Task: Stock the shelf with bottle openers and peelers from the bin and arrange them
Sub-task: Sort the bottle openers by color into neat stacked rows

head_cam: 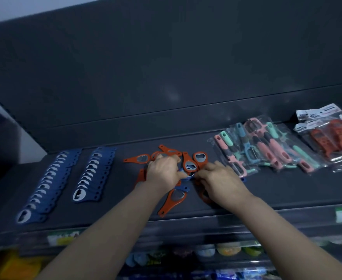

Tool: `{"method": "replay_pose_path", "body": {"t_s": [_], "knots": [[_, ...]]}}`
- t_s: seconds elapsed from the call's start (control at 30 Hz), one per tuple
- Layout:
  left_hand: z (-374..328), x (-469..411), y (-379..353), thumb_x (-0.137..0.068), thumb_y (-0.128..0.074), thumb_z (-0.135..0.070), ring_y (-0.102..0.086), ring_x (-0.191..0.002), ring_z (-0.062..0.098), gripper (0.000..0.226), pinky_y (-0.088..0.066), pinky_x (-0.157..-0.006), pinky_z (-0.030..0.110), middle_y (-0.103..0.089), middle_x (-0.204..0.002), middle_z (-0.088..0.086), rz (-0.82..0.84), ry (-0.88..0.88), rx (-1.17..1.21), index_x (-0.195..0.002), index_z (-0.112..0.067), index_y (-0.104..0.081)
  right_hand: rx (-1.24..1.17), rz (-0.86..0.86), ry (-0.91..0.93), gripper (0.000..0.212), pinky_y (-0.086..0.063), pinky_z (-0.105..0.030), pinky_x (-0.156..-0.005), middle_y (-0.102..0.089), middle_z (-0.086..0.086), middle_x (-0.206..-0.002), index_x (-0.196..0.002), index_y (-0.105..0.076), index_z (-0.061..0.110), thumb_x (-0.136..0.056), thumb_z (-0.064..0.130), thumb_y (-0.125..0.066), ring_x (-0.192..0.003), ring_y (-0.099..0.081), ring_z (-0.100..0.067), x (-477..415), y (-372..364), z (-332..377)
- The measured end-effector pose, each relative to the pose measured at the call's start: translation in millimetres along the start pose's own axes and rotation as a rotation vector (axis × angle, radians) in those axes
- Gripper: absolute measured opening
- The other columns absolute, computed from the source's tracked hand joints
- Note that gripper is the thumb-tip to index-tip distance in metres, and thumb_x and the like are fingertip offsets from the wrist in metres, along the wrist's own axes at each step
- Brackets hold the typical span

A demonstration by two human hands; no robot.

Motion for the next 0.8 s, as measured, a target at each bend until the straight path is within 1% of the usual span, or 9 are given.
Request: {"method": "replay_pose_path", "body": {"t_s": [0.17,0.27,0.3,0.4,0.47,0.5,0.6,0.73,0.8], "knots": [[-14.9,2.2,-4.3,-0.075,-0.074,-0.049,-0.045,-0.115,0.024,0.055,-0.044,-0.092,0.04,-0.061,-0.112,0.001,0.021,0.003,-0.054,-0.118,-0.02,-0.055,0.031,0.073,-0.036,0.052,-0.037,-0.036,-0.088,-0.05,0.006,-0.132,-0.14,-0.041,0.034,-0.092,0.015,-0.047,-0.113,-0.042,-0.02,-6.2,0.4,-4.7],[-9.7,1.8,-0.9,-0.073,-0.079,-0.041,-0.05,-0.114,0.024,0.057,-0.046,-0.092,0.038,-0.061,-0.114,0.002,0.004,0.069,0.047,-0.121,-0.019,-0.056,0.043,0.083,-0.049,0.057,-0.036,-0.037,-0.089,-0.049,0.006,-0.135,-0.144,-0.036,0.032,-0.091,0.014,-0.047,-0.115,-0.04,-0.021,-9.8,1.4,-4.2],[-5.8,2.3,2.3,-0.075,-0.078,-0.038,-0.054,-0.112,0.023,0.052,-0.047,-0.091,0.036,-0.063,-0.113,0.002,-0.011,0.098,0.08,-0.12,-0.019,-0.059,0.045,0.068,-0.045,0.056,-0.036,-0.037,-0.089,-0.049,0.006,-0.135,-0.144,-0.036,0.031,-0.091,0.014,-0.047,-0.116,-0.039,-0.021,-11.6,2.8,-3.2],[8.5,5.5,10.3,-0.084,-0.07,-0.033,-0.063,-0.095,0.024,0.018,-0.048,-0.078,0.032,-0.069,-0.095,0.005,-0.048,0.172,0.158,-0.094,-0.018,-0.068,0.018,0.024,-0.023,0.049,-0.035,-0.037,-0.089,-0.052,0.007,-0.131,-0.137,-0.044,0.03,-0.091,0.015,-0.045,-0.119,-0.039,-0.02,-17.9,6.1,3.8],[19.6,8.7,12.5,-0.087,-0.063,-0.032,-0.062,-0.084,0.027,0.021,-0.046,-0.069,0.035,-0.066,-0.079,0.007,-0.08,0.213,0.249,-0.078,-0.013,-0.063,0.001,0.027,-0.005,0.045,-0.035,-0.036,-0.087,-0.054,0.008,-0.129,-0.132,-0.048,0.032,-0.091,0.014,-0.044,-0.12,-0.04,-0.019,-21.2,4.0,9.9],[25.0,10.9,13.8,-0.089,-0.06,-0.031,-0.06,-0.081,0.028,0.024,-0.044,-0.066,0.035,-0.062,-0.076,0.008,-0.108,0.232,0.291,-0.076,-0.012,-0.058,0.004,0.038,0.007,0.045,-0.034,-0.035,-0.086,-0.055,0.008,-0.129,-0.131,-0.049,0.032,-0.091,0.014,-0.044,-0.12,-0.04,-0.019,-22.8,1.4,12.9],[38.2,18.3,18.9,-0.093,-0.053,-0.03,-0.059,-0.087,0.029,0.018,-0.038,-0.065,0.031,-0.064,-0.087,0.01,-0.209,0.251,0.321,-0.087,-0.013,-0.055,0.035,0.089,0.043,0.045,-0.031,-0.035,-0.083,-0.052,0.009,-0.134,-0.135,-0.046,0.031,-0.093,0.014,-0.041,-0.119,-0.039,-0.02,-28.8,-8.6,19.6],[48.0,22.5,20.5,-0.094,-0.052,-0.028,-0.06,-0.091,0.027,0.014,-0.042,-0.069,0.032,-0.064,-0.096,0.009,-0.247,0.242,0.324,-0.101,-0.015,-0.052,0.127,0.16,-0.029,0.057,-0.03,-0.039,-0.094,-0.033,0.007,-0.151,-0.148,-0.026,0.028,-0.093,0.017,-0.039,-0.129,-0.032,-0.024,-37.2,-15.9,16.1],[49.4,23.9,20.8,-0.094,-0.053,-0.024,-0.061,-0.092,0.025,0.018,-0.043,-0.069,0.031,-0.065,-0.098,0.008,-0.25,0.227,0.335,-0.11,-0.016,-0.051,0.18,0.188,-0.099,0.059,-0.029,-0.041,-0.099,-0.027,0.003,-0.154,-0.149,-0.024,0.025,-0.093,0.016,-0.038,-0.133,-0.028,-0.027,-39.8,-15.9,10.4]]}}
Point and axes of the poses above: each hand's wrist, its own x-axis away from the middle knuckle, its own y-axis out of the back of the hand, z = x × y, the point moved 5 cm from there along -x, towards the middle knuckle
